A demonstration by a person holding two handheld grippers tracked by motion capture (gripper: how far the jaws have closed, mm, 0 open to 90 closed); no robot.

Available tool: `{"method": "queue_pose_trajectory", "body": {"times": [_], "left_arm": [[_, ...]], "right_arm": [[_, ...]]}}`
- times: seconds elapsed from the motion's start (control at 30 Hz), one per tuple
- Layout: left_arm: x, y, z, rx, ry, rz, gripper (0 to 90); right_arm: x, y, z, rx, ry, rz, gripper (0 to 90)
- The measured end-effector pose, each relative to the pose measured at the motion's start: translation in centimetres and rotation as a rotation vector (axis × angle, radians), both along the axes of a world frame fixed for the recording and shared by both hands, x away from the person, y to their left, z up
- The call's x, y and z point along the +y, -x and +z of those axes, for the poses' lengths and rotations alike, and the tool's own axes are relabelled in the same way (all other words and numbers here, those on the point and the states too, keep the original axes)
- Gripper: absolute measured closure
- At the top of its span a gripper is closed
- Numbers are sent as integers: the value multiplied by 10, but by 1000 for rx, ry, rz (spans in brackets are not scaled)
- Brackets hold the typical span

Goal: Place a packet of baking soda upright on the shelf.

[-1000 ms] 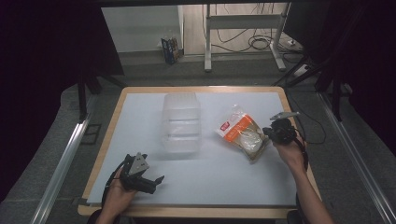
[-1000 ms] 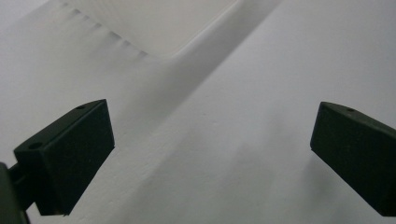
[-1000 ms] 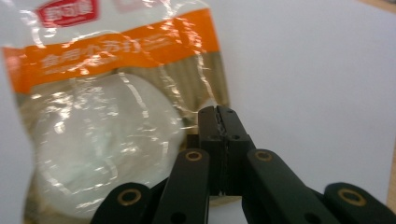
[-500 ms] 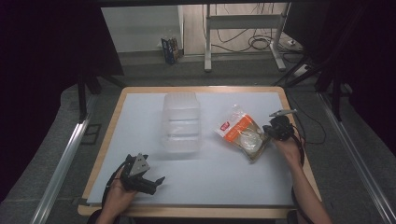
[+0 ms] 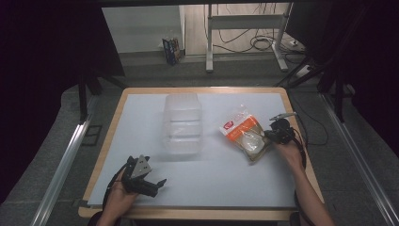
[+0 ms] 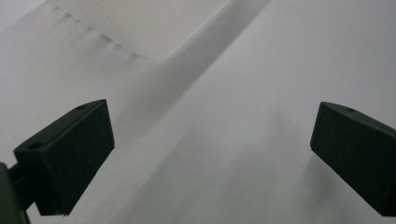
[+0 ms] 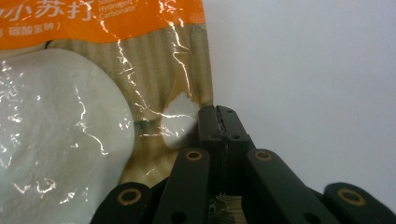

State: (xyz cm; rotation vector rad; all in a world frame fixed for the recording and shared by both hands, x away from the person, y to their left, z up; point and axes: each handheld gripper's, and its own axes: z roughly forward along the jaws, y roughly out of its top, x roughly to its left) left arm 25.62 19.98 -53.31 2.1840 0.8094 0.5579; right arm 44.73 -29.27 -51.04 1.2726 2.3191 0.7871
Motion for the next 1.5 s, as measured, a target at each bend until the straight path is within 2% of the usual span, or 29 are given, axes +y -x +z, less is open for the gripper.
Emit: {"method": "queue_pose_trajectory", "body": {"times": [0.17,0.6,0.77,1.03,1.27,1.5], "left_arm": [[0,0,0,-1,-1,-2,0],[-1,0,0,-1,-2,-7,0],[-1,0,0,-1,-12,-14,0],[-3,0,-1,0,-8,-16,0],[-4,0,-1,2,-11,-22,0],[-5,-1,-1,1,-16,-25,0]], "right_arm": [[-5,7,0,15,-23,0,890],[-6,36,2,53,-34,32,890],[-2,58,3,53,0,78,890],[2,83,2,68,-5,127,890],[11,100,2,72,22,183,890],[25,109,2,98,3,247,890]]}}
